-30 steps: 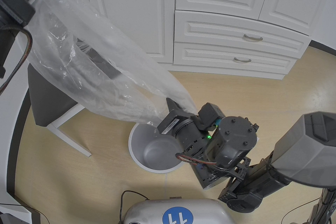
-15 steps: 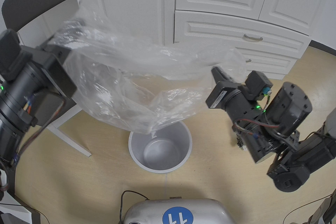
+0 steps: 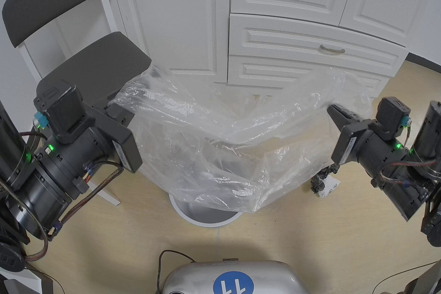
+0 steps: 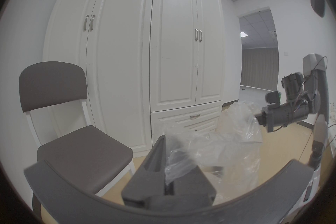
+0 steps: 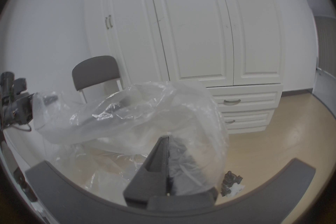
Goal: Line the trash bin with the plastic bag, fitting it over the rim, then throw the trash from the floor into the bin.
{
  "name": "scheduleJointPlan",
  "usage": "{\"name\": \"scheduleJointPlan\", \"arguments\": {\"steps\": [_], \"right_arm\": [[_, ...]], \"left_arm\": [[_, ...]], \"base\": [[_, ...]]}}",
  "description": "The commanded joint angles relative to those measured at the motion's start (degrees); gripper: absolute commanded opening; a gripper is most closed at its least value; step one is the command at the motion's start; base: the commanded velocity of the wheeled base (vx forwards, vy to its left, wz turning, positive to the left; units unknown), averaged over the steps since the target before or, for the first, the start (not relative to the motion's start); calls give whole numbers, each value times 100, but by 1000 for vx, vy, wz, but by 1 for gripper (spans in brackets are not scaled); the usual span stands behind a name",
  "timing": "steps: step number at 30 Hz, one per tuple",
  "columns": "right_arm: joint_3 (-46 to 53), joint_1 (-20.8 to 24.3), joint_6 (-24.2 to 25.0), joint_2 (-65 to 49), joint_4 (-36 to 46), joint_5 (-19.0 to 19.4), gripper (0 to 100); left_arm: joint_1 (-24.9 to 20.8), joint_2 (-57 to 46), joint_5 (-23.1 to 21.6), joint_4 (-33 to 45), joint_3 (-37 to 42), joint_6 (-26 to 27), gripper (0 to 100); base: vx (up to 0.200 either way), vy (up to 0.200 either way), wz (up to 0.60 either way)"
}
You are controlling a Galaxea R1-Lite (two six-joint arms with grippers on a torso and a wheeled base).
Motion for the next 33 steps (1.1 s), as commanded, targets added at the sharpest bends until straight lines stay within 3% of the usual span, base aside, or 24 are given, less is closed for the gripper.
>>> {"name": "scheduleJointPlan", "arguments": {"steps": [1, 11, 18, 33], "right_arm": [[389, 93, -279, -516, 11, -1, 0], [1084, 102, -1316, -833, -42, -27, 0], [1128, 181, -1677, -1255, 37, -71, 0], [1031, 128, -1729, -1404, 63, -115, 0]], "left_arm": [[23, 36, 19, -15, 37, 52, 0], [67, -131, 36, 3, 257, 527, 0], [120, -95, 45, -33, 265, 632, 0], [392, -174, 36, 3, 336, 641, 0]], "base": [[0, 0, 0], [0, 0, 0], [0, 0, 0], [0, 0, 0]]}}
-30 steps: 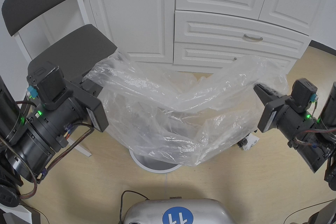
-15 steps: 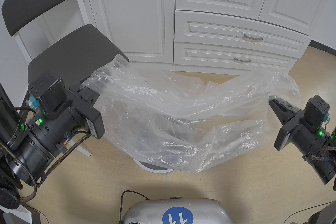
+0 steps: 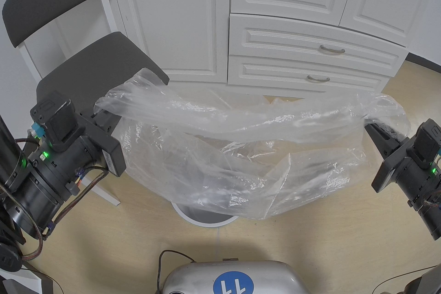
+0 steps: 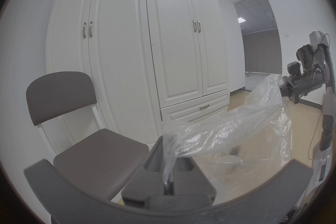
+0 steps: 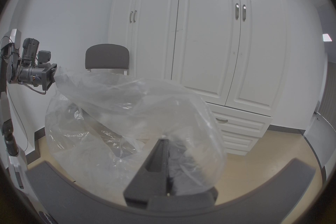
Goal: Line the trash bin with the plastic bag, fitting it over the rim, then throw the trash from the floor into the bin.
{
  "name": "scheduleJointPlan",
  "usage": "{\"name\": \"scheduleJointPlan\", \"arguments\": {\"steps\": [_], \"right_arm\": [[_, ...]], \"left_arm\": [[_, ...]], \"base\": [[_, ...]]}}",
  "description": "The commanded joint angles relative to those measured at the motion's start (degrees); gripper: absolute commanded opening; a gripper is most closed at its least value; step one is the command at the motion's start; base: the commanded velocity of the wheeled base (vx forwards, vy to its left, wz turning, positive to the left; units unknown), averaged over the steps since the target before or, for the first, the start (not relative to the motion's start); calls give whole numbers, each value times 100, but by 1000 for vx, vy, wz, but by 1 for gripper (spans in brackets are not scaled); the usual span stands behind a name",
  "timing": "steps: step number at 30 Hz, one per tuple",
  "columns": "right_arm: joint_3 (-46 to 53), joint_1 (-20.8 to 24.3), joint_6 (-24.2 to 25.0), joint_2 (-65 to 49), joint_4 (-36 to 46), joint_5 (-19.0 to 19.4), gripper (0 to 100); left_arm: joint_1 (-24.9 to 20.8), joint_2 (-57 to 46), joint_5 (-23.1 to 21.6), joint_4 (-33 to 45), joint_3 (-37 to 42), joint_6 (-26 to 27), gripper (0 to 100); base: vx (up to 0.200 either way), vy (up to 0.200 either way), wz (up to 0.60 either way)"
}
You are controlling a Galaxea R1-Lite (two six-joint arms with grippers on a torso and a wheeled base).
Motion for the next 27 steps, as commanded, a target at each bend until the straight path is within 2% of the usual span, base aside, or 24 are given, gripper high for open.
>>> {"name": "scheduleJointPlan", "arguments": {"steps": [1, 6, 11, 20, 27], "right_arm": [[-22, -47, -6, -102, 97, -8, 0], [-5, -328, -76, -102, 282, -8, 0], [136, -416, -243, -137, 440, 1, 0], [637, -416, -779, -278, 625, 80, 0], [804, -416, -832, -251, 633, 353, 0]], "left_arm": [[32, 2, 1, -6, 14, 1, 0], [58, -7, -8, -6, 14, 1, 0], [102, -15, -17, -6, 31, 10, 0], [181, -77, -104, -41, 102, 36, 0], [173, -77, -104, -50, 119, 45, 0]], "base": [[0, 0, 0], [0, 0, 0], [0, 0, 0], [0, 0, 0], [0, 0, 0]]}}
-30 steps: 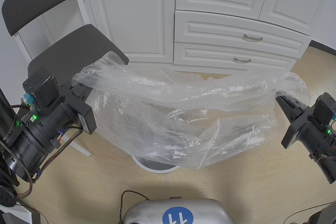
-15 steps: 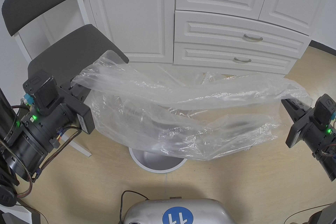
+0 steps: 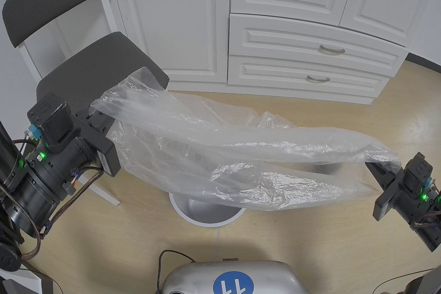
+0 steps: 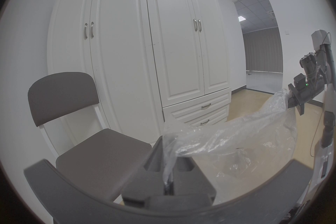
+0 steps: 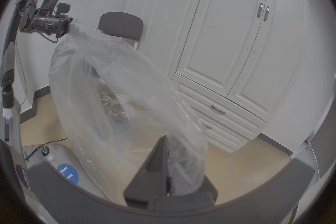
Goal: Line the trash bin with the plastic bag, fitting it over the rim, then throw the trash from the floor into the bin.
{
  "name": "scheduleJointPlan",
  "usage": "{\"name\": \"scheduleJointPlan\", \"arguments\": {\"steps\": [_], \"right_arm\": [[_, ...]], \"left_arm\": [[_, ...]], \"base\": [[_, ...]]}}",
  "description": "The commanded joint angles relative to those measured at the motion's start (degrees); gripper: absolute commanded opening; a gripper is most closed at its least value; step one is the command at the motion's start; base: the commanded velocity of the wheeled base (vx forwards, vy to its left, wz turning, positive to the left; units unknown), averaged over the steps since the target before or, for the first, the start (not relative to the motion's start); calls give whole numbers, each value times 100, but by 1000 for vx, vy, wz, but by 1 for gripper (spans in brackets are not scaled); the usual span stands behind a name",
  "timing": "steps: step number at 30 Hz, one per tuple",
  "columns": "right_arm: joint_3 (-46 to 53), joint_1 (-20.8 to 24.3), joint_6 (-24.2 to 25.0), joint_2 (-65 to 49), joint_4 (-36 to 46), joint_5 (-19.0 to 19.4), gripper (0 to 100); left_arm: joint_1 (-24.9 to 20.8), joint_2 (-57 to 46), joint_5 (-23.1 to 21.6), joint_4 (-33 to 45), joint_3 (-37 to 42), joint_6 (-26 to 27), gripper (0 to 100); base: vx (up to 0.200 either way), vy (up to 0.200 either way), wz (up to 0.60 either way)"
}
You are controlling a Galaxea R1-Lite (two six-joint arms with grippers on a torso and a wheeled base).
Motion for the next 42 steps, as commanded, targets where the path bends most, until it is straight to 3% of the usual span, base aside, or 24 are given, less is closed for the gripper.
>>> {"name": "scheduleJointPlan", "arguments": {"steps": [1, 14, 23, 42], "right_arm": [[120, 4, -10, -1, 0, 63, 0], [348, -4, -221, -19, 0, 195, 0], [304, -347, -520, -265, 0, 204, 0], [331, -470, -520, -274, 26, 212, 0]], "left_arm": [[-9, -13, 4, -5, 13, 4, 0], [0, -5, 4, 39, 48, -5, 0], [123, -5, 4, 39, 48, -5, 0], [114, 101, 4, 13, 31, 12, 0]], "base": [[0, 0, 0], [0, 0, 0], [0, 0, 0], [0, 0, 0]]}}
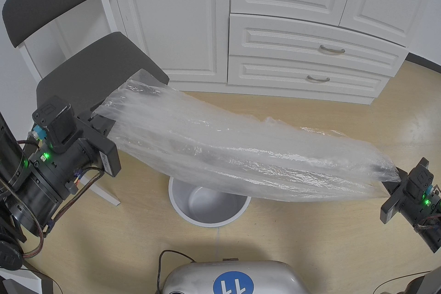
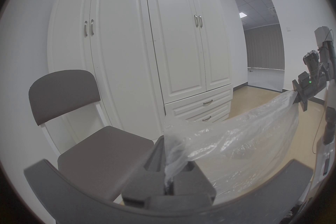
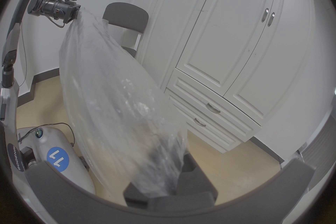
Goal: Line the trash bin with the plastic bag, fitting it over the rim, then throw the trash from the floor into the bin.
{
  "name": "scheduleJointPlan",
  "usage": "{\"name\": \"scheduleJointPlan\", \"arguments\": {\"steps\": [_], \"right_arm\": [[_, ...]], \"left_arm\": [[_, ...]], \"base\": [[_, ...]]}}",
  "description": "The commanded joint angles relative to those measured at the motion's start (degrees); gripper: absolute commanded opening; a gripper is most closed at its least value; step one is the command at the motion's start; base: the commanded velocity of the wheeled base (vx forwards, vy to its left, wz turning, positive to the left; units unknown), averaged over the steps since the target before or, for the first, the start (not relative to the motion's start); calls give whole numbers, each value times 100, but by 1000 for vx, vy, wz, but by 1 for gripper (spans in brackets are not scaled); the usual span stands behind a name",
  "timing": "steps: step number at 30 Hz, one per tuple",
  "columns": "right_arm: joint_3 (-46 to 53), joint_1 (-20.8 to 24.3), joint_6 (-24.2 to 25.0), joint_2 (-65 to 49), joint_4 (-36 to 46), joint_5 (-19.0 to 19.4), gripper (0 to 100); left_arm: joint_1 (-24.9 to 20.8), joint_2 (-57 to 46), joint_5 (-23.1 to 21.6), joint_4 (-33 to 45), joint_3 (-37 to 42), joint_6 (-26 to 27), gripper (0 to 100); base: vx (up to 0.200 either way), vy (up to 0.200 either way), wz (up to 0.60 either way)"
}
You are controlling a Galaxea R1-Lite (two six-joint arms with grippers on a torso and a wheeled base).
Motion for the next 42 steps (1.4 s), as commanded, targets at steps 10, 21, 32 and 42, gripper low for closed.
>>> {"name": "scheduleJointPlan", "arguments": {"steps": [10, 21, 32, 42], "right_arm": [[-130, -271, -1, 94, -5, 8, 0], [-16, -359, 52, -20, -13, 96, 0], [-25, -464, -124, -732, 101, 113, 0], [-33, -402, -176, -521, 329, 324, 0]], "left_arm": [[27, 97, 4, -13, 0, 92, 0], [19, 115, 13, -31, 27, 118, 0], [-8, 27, -5, -4, 246, 470, 0], [-8, 36, 4, -48, 255, 478, 0]], "base": [[0, 0, 0], [0, 0, 0], [0, 0, 0], [0, 0, 0]]}}
